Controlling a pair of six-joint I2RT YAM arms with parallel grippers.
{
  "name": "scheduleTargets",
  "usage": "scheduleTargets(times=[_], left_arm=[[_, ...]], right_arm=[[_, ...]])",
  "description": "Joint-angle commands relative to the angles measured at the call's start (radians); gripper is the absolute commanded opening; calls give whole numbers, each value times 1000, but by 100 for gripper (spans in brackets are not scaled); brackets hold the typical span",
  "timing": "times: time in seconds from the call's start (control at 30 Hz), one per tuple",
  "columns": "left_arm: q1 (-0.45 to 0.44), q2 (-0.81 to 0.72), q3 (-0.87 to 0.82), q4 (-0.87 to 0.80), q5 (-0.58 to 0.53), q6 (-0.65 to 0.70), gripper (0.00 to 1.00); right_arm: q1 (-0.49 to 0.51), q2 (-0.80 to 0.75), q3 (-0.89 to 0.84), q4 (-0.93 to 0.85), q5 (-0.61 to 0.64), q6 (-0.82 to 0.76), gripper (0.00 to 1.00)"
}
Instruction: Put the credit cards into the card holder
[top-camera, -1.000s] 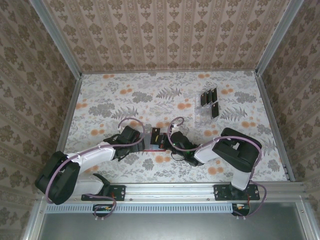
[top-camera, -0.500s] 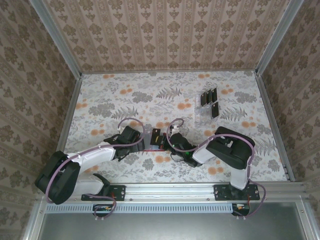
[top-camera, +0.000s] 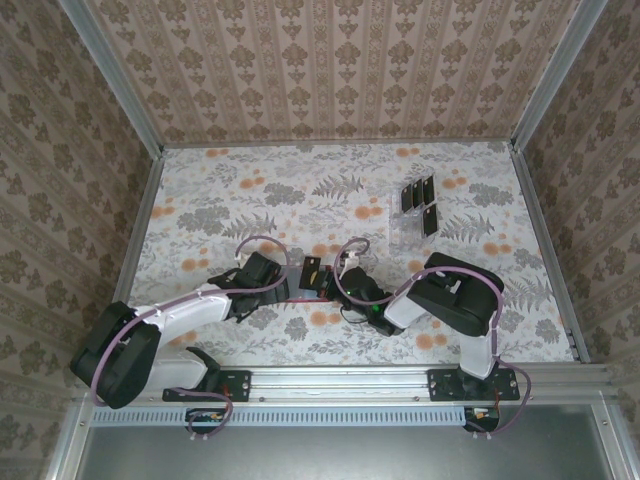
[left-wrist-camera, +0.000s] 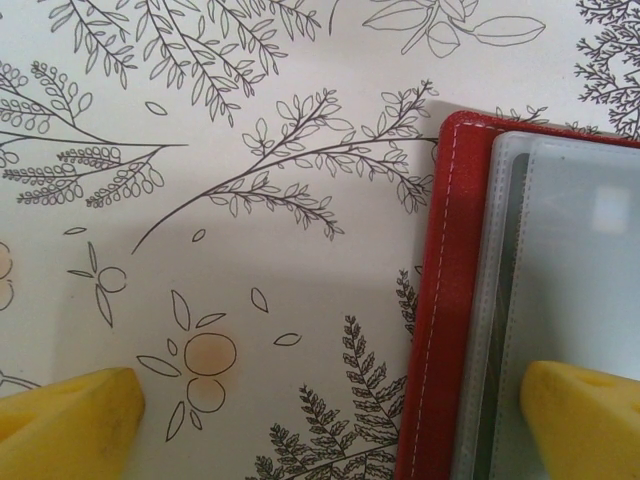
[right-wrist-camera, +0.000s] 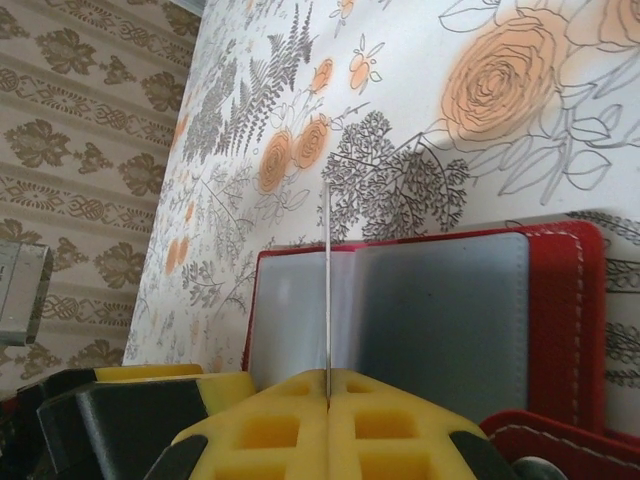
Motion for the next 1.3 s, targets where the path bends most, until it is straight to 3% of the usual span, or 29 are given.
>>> scheduleTargets(times=[0.0, 1.27], left_arm=[[0, 17, -26, -103, -26, -23, 100], [-1, 4, -30, -116, -39, -40, 100]], right_arm=[[6, -28, -25, 34, 22, 3, 0], [19, 93, 26, 146, -56, 72, 0]])
